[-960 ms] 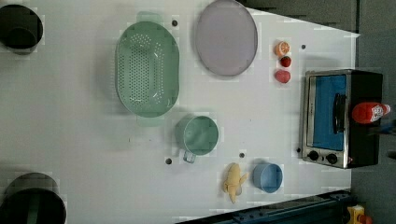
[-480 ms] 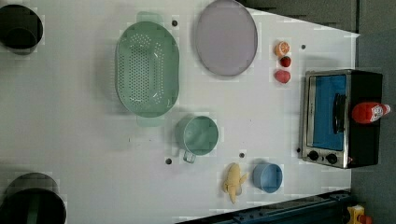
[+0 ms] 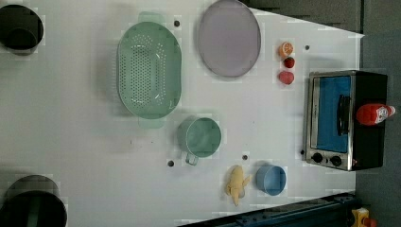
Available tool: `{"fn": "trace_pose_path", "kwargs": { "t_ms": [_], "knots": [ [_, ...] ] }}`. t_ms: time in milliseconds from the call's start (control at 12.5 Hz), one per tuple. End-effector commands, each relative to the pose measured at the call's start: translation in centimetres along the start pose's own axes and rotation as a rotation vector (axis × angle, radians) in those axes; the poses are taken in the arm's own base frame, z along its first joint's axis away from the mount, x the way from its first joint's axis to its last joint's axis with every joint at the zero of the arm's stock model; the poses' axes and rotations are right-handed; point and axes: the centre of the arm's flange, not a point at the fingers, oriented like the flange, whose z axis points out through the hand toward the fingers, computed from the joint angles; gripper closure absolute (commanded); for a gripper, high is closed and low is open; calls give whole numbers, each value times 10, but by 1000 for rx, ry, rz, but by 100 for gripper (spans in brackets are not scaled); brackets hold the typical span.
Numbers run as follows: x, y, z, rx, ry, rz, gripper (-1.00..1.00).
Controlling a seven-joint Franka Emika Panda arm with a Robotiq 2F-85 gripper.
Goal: Pick Ketchup from oven and place it on table.
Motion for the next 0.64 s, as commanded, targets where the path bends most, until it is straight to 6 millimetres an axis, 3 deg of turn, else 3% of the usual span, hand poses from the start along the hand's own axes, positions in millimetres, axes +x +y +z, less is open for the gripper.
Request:
{"fn": "trace_pose_path", "kwargs": {
  "t_ms": [80,400,640],
  "knots": [
    [38,29,11,19,72,50,-100],
    [88,45,68,3,122,148,-100],
    [107,54,107,25,80,239,-100]
  ]
}}
